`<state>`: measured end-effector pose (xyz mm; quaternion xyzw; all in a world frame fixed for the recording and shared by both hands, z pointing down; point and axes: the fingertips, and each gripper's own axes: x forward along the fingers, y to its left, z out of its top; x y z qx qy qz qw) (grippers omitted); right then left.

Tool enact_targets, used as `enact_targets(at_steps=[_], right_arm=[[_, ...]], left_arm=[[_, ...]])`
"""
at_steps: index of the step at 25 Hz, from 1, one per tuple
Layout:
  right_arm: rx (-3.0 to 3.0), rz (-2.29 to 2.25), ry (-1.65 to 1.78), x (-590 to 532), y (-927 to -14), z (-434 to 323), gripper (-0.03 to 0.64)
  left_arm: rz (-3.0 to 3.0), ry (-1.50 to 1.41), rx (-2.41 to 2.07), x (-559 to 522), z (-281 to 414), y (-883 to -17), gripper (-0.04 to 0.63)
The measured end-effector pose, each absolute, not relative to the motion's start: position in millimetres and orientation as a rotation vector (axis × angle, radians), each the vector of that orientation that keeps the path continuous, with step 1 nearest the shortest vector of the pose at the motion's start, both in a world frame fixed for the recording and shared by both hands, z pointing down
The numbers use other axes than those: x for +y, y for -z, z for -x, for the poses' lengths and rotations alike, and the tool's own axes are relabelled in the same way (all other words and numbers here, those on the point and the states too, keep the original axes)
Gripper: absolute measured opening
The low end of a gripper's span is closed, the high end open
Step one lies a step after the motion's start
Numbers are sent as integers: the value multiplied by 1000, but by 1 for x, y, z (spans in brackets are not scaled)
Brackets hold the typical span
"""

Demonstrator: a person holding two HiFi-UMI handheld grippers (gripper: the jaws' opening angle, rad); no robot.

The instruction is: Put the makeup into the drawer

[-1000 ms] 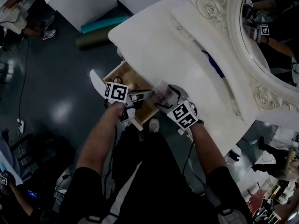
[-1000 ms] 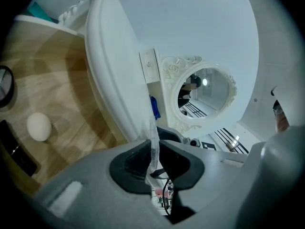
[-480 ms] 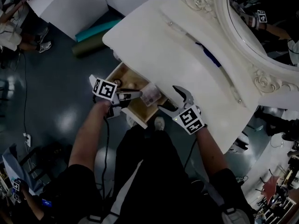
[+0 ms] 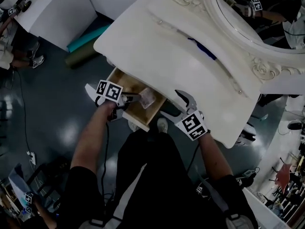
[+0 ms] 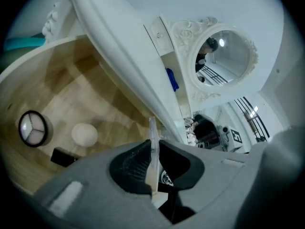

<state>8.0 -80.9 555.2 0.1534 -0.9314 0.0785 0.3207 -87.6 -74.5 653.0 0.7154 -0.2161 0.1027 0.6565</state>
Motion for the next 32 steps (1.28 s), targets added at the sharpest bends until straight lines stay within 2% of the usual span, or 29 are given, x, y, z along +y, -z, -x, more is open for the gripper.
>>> enact_targets(at_steps=[5, 15, 32], right_arm=[[-2436, -449, -225, -82, -556, -16, 416], [-2419, -499, -230, -88, -554, -32, 410], [-2389, -512, -239, -85, -558, -42, 408]], left_arm=[[-1534, -291, -595, -85, 82, -679, 51], [-1338, -2, -718, -96, 61, -703, 51], [-1087, 74, -894, -97, 70, -743, 72]])
